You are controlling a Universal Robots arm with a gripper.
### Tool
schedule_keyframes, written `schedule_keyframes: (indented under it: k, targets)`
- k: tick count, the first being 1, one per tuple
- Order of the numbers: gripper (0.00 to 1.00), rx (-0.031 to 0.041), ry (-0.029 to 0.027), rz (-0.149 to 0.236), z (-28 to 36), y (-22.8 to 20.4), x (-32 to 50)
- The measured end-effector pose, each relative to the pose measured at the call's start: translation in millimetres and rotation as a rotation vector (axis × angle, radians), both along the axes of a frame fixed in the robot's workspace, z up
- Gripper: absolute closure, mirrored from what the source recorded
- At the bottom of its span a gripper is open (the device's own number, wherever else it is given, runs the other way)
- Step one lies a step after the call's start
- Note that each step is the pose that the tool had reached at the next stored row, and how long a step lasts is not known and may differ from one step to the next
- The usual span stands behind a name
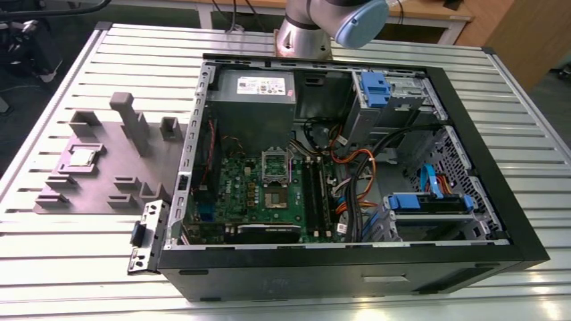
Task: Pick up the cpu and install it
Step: 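Pick up the cpu and move it towards the insertion slot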
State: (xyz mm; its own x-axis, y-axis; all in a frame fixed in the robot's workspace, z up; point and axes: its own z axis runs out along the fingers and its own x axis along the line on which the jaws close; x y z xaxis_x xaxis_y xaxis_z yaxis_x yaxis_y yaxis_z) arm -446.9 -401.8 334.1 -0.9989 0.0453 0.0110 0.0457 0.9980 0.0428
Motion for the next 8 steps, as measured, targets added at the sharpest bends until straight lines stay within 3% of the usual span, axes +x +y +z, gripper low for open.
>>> schedule_keyframes:
  k: [8]
  targets:
    - [0.24,0.0,0.0043,0.004,-14.4,0.0,0.0]
